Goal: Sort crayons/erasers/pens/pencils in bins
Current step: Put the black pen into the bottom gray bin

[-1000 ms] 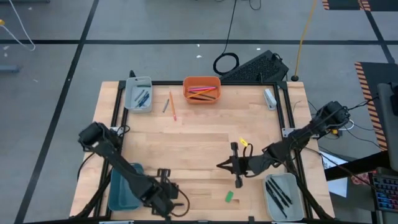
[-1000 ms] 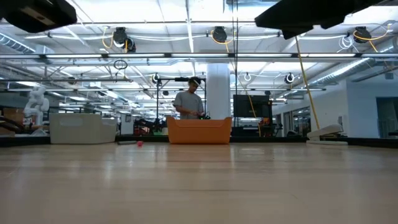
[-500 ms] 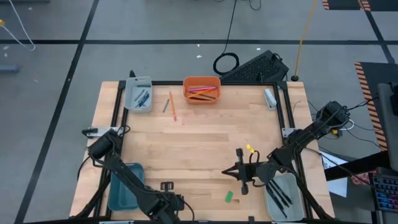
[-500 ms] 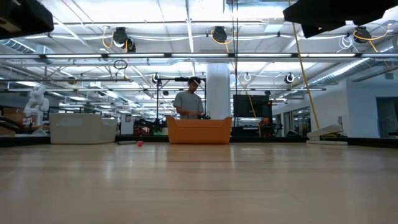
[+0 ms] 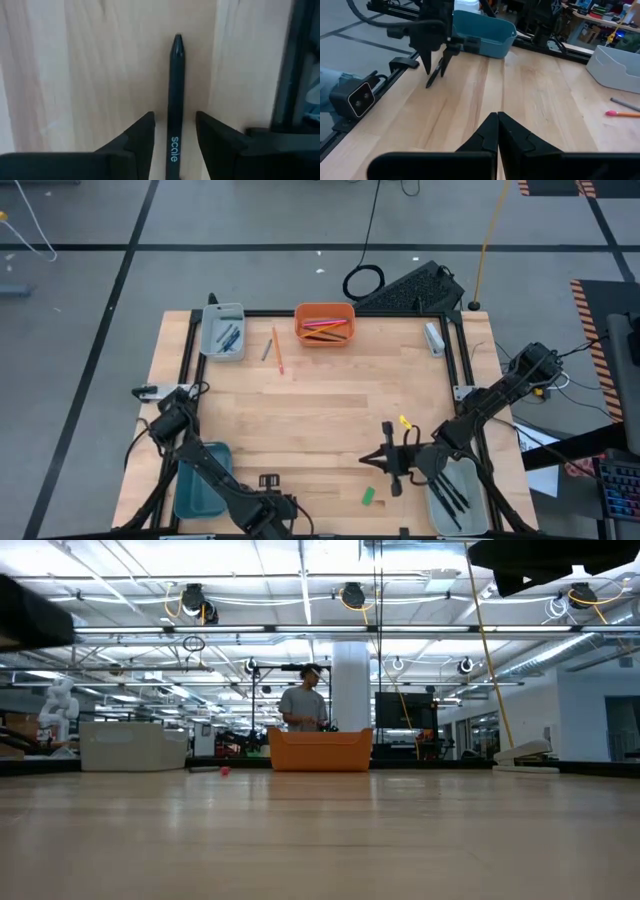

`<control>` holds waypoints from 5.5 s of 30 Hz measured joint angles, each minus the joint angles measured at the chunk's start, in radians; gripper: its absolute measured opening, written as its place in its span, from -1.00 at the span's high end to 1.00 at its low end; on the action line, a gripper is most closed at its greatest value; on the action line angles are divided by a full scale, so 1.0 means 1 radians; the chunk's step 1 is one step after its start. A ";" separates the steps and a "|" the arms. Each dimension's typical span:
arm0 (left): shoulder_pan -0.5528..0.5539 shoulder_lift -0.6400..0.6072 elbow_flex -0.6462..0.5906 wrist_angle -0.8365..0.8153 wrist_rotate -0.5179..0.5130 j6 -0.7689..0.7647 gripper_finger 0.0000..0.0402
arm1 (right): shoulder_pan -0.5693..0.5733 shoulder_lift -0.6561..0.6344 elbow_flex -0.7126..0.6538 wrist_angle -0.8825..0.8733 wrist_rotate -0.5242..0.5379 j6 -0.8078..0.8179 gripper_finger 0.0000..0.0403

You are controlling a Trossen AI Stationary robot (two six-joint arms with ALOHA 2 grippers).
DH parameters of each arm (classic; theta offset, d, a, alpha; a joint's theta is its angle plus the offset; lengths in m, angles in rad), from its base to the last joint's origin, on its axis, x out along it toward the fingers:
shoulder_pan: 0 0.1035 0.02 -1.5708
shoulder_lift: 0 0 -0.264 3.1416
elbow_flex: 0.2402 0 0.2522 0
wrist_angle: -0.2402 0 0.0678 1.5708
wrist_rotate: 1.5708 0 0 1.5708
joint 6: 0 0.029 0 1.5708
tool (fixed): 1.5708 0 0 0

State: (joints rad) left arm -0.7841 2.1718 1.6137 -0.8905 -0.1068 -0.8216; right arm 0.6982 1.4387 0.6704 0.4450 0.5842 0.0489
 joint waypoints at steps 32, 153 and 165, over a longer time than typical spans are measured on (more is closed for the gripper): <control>0.183 0.010 -0.003 0.091 -0.200 0.215 1.00 | -0.085 -0.001 -0.118 0.080 -0.013 0.151 1.00; 0.141 -0.683 -1.100 1.442 -0.654 0.368 1.00 | 0.101 -0.092 0.418 -1.161 -0.429 1.303 0.82; 0.141 -0.683 -1.100 1.443 -0.654 0.368 0.99 | 0.509 -0.168 0.419 -1.412 -0.432 1.964 0.81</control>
State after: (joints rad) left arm -0.6430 1.4891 0.5140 0.5522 -0.7609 -0.4533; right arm 1.2075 1.2707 1.0893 -0.9669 0.1517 2.0128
